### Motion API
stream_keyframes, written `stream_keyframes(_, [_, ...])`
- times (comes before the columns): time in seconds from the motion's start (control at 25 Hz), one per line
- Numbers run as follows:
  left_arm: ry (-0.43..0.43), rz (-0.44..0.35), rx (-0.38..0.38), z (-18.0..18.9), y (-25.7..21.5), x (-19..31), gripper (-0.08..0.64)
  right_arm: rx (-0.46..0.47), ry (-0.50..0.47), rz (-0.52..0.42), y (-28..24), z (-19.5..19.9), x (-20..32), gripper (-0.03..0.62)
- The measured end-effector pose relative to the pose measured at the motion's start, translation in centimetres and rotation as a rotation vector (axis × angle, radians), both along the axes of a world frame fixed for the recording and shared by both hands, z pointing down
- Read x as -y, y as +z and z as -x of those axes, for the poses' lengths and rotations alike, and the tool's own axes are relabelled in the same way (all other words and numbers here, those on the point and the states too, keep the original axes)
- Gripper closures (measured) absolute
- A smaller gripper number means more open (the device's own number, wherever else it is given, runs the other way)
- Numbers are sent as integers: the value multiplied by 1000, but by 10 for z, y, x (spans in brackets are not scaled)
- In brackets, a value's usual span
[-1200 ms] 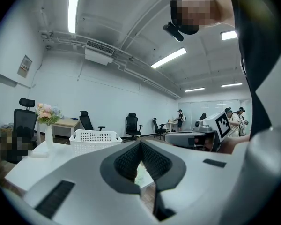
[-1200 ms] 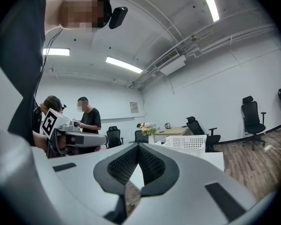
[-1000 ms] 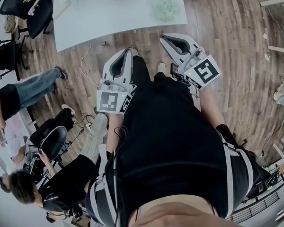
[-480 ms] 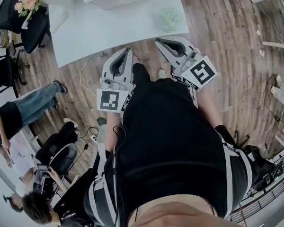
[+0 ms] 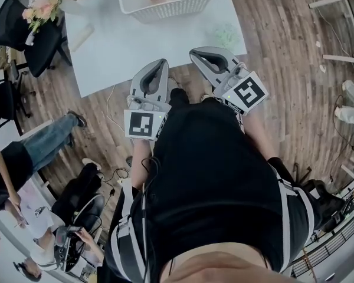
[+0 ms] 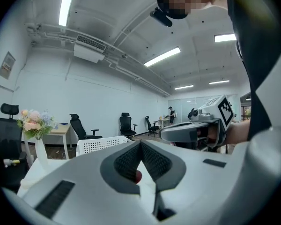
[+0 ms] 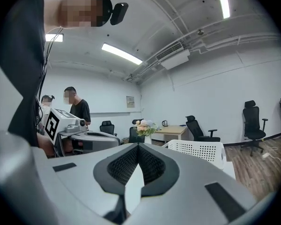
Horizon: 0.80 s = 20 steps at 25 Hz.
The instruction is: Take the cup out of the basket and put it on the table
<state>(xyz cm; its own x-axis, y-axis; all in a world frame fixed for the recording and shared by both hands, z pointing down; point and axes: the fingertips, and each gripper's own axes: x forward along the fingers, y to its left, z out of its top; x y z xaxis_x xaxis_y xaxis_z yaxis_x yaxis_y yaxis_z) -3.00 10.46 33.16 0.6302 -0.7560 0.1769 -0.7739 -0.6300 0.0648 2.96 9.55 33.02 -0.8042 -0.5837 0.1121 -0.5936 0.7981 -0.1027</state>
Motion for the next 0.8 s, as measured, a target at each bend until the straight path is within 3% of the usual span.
stream_keyframes(0.24, [78,9,-37,24,2,14,540,-6,55,19,1,27,26,574])
stream_keyframes(0.36, [116,22,-20,39,6,26,540,-4,75,21,-3,41,40,574])
stream_keyframes(0.8, [87,34,-71,56,5,56,540,-38,76,37,-1,41,62,574])
